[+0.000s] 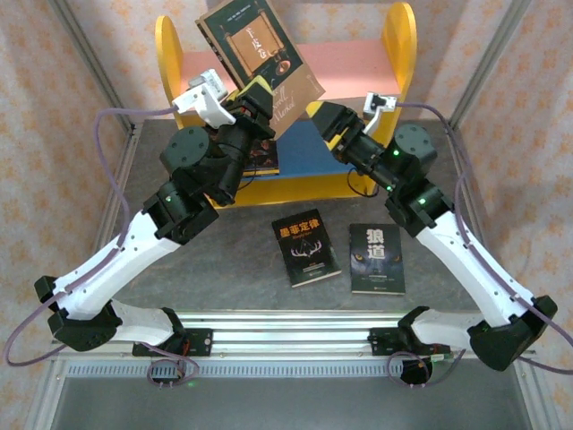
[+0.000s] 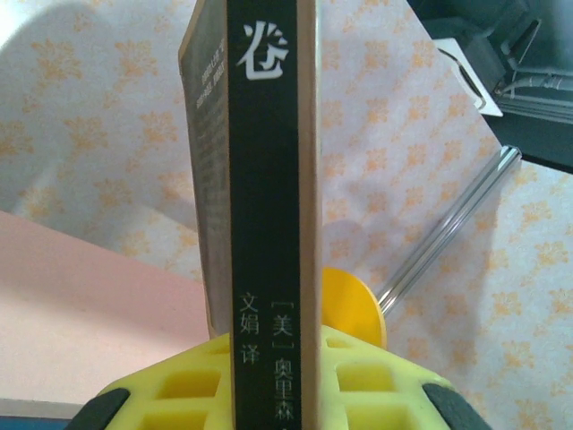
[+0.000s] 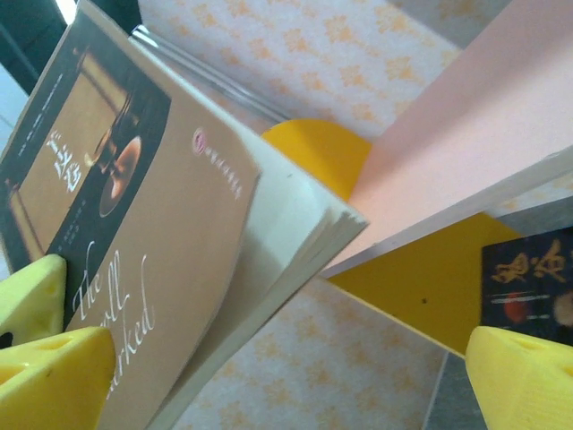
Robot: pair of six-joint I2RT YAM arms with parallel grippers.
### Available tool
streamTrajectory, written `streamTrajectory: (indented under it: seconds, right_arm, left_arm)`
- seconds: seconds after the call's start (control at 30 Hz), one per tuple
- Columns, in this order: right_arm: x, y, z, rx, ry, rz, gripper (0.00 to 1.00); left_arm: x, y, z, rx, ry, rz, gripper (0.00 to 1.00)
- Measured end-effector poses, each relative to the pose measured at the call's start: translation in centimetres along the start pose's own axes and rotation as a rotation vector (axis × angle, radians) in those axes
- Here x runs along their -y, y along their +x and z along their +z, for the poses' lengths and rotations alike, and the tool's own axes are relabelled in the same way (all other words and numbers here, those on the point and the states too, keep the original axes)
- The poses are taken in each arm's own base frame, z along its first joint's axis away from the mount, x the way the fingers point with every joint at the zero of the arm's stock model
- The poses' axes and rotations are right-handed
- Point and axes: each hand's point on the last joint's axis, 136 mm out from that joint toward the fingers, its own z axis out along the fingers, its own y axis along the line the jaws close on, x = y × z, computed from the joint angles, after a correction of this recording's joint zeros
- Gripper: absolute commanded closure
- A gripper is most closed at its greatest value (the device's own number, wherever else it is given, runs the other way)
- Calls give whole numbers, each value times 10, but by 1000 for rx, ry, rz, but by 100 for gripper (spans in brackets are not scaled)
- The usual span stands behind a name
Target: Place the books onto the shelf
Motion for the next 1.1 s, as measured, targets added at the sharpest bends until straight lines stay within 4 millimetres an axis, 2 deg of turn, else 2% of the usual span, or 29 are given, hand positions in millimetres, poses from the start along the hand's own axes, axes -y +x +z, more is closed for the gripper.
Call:
streamTrajectory:
  seconds: [0.17, 0.27, 0.43, 0.53, 0.63, 0.7, 0.8, 0.83, 0.93, 0.97, 1.1]
  right_arm:
    - [0, 17, 24, -33, -28, 40, 1]
    - [-4, 17, 34, -28, -49, 56, 0]
    - [-15, 16, 41, -13, -95, 86, 4]
    - [-19, 18, 43, -16, -112, 110, 10]
    - [-20, 19, 44, -16, -118, 124, 24]
    - [-21, 18, 45, -10, -117, 129, 43]
    - [-21, 15, 44, 4, -113, 129, 63]
    - [-22, 14, 44, 8, -112, 129, 68]
    - [-28, 9, 43, 14, -104, 105, 80]
    - [-32, 7, 43, 15, -102, 91, 83]
    - [-44, 1, 39, 12, -87, 30, 88]
  left_arm:
    - [-3, 4, 1, 3, -7, -16, 100]
    - [-6, 0, 2, 32, -15, -40, 100]
    - [-9, 7, 4, 45, -9, -78, 100]
    - [-13, 15, 5, 47, -8, -91, 100]
    - [-16, 22, 5, 44, -10, -95, 100]
    - [-18, 24, 6, 49, -11, -99, 100]
    - [-22, 22, 5, 73, -25, -125, 100]
    - [-24, 21, 4, 83, -33, -133, 96]
    - [-29, 19, 4, 100, -57, -140, 60]
    - [-30, 19, 3, 102, -62, -140, 53]
    - [-34, 21, 2, 91, -80, -116, 47]
